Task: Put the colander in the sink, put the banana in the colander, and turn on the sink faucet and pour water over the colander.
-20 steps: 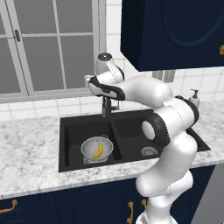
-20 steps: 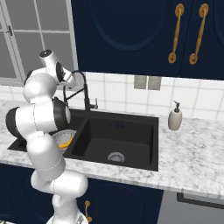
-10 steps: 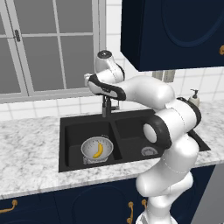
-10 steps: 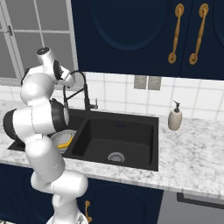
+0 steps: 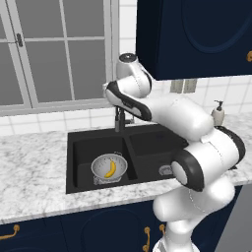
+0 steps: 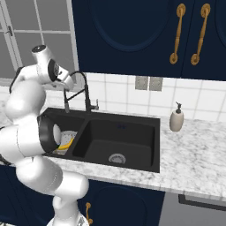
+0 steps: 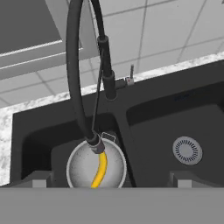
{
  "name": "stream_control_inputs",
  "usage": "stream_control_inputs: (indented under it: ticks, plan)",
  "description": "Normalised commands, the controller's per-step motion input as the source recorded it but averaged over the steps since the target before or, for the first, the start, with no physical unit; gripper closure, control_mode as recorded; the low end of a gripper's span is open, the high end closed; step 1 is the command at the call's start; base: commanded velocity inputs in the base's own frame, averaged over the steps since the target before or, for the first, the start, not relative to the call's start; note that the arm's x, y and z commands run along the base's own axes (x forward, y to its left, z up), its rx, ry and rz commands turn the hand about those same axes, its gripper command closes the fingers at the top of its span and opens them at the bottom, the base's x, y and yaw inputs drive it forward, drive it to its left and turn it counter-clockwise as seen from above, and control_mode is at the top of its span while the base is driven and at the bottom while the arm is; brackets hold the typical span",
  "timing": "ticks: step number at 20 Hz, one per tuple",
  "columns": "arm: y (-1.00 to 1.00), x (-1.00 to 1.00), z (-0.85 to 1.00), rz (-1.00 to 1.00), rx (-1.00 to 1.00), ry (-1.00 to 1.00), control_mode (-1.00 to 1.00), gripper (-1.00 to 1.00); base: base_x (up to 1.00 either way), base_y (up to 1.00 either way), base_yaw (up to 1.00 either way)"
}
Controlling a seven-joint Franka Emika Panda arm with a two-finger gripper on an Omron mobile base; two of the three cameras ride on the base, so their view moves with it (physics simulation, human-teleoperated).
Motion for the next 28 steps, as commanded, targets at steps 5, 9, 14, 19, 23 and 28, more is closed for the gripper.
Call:
stream_control_inputs:
  ticks: [5,9,14,19,23,28]
  plan:
    - [-0.42,-0.89,0.02,0.0,0.0,0.0,-1.0,-1.0,0.0,0.0,0.0]
    - [-0.68,-0.22,-0.02,0.0,0.0,0.0,-1.0,-1.0,0.0,0.0,0.0]
    - [-0.77,0.03,-0.11,0.02,0.0,0.0,-1.0,-1.0,0.0,0.0,0.0]
    - [-0.25,0.05,-0.2,0.01,0.0,-0.03,-1.0,-1.0,0.0,0.0,0.0]
    - [-0.33,0.02,-0.49,0.04,0.0,-0.13,-1.0,-1.0,0.0,0.0,0.0]
    - [-0.25,0.0,-0.42,0.08,0.0,-0.33,-1.0,-1.0,0.0,0.0,0.0]
